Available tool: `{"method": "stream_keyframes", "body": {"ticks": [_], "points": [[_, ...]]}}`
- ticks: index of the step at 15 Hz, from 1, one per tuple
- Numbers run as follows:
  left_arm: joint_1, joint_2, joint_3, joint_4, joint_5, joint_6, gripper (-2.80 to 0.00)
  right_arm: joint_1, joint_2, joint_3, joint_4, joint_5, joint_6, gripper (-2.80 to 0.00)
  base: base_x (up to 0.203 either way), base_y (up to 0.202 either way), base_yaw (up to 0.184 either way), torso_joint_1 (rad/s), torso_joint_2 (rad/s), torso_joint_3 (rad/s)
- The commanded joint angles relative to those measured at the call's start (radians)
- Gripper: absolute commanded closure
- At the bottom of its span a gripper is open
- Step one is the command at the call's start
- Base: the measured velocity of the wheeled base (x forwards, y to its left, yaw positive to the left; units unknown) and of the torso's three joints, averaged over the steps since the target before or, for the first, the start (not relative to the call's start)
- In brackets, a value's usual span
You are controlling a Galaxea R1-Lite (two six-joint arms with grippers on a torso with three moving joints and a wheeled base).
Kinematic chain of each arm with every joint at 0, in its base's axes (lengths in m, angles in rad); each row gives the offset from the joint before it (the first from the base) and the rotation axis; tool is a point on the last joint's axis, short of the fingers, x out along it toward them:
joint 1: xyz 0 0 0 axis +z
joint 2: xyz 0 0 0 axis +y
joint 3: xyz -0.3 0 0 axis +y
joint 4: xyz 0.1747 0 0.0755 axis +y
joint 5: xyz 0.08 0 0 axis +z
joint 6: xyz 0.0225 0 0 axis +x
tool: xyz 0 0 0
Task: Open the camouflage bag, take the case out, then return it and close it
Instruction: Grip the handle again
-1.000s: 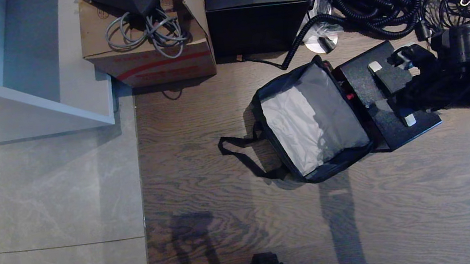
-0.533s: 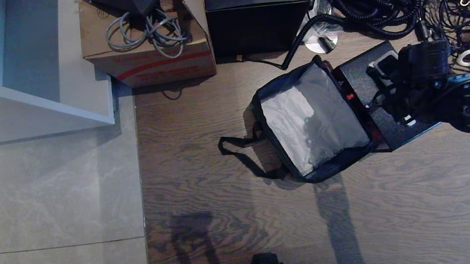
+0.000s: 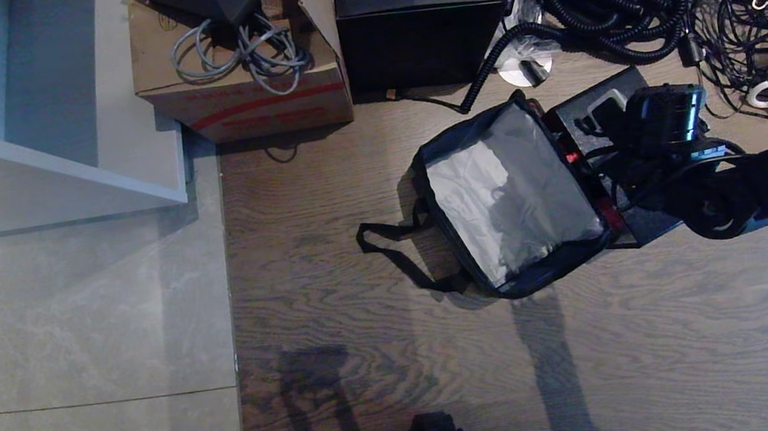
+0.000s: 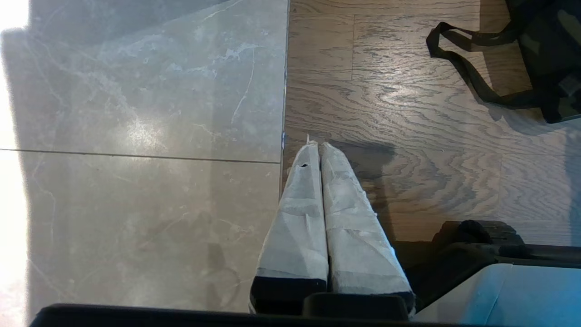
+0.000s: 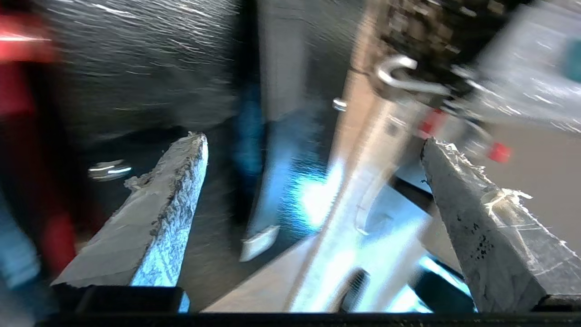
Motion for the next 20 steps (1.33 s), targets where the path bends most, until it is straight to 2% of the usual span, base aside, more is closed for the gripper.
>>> {"method": "stream_keyframes", "body": {"ticks": [1, 3, 6, 10, 15, 17, 20], "points": [[0.000, 0.000, 0.000, 0.000, 0.001, 0.000, 0.00, -0.010, 0.029, -0.005, -0.039, -0.025, -0.047, -2.80, 0.000, 0.000, 0.000, 0.000, 0.00, 0.000], [0.000, 0.000, -0.001, 0.000, 0.001, 0.000, 0.00, -0.036, 0.042, -0.016, -0.100, -0.039, -0.115, -2.80, 0.000, 0.000, 0.000, 0.000, 0.00, 0.000], [0.000, 0.000, -0.001, 0.000, 0.001, 0.000, 0.00, -0.043, 0.098, -0.033, -0.139, -0.095, -0.116, -2.80, 0.000, 0.000, 0.000, 0.000, 0.00, 0.000], [0.000, 0.000, 0.000, 0.000, 0.001, 0.000, 0.00, -0.091, 0.177, -0.090, -0.186, -0.139, -0.114, -2.80, 0.000, 0.000, 0.000, 0.000, 0.00, 0.000], [0.000, 0.000, 0.000, 0.000, 0.001, 0.000, 0.00, -0.111, 0.272, -0.130, -0.351, -0.189, -0.116, -2.80, 0.000, 0.000, 0.000, 0.000, 0.00, 0.000], [0.000, 0.000, 0.000, 0.000, 0.001, 0.000, 0.00, -0.148, 0.311, -0.160, -0.365, -0.198, -0.119, -2.80, 0.000, 0.000, 0.000, 0.000, 0.00, 0.000], [0.000, 0.000, 0.000, 0.000, 0.001, 0.000, 0.00, -0.169, 0.366, -0.237, -0.366, -0.197, -0.174, -2.80, 0.000, 0.000, 0.000, 0.000, 0.00, 0.000]]}}
